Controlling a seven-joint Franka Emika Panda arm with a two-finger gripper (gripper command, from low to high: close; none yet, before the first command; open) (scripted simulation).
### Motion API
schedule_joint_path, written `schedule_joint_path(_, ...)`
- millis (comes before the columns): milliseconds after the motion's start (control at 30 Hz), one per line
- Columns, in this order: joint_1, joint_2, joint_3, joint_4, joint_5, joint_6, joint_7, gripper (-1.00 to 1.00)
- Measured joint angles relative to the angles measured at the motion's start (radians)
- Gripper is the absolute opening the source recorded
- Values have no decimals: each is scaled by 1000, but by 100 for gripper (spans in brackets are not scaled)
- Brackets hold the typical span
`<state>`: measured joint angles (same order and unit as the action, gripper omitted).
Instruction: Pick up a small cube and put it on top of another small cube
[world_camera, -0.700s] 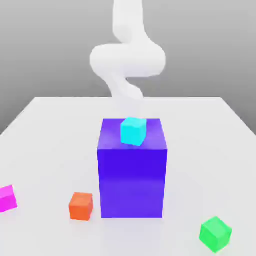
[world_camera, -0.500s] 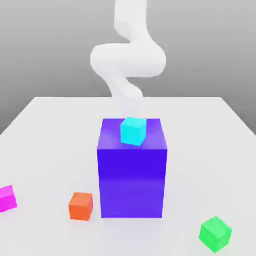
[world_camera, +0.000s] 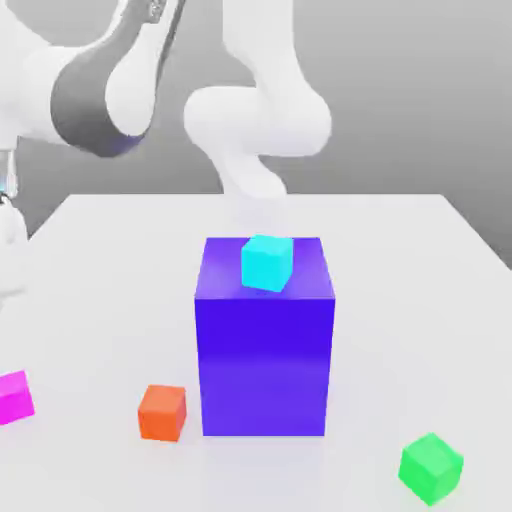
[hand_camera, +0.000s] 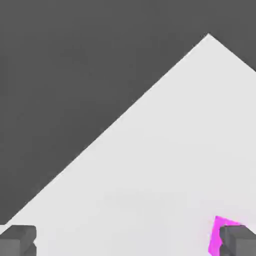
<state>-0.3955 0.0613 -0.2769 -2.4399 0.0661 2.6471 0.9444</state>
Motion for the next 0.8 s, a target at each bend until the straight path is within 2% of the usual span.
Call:
schedule_joint_path(167, -88, 190, -7, -23, 110, 72, -41, 0)
schedule_joint_path(300, -156, 335, 61, 1, 196, 172, -99, 0)
schedule_joint_path(333, -174, 370, 82, 9, 213, 199, -112, -100)
schedule_joint_path(567, -180, 379, 88, 10, 215, 206, -114, -100)
schedule_joint_path(733, -122, 228, 18, -24, 123, 91, -44, -100)
schedule_joint_path(800, -54, 203, 56, -22, 89, 65, -3, -100)
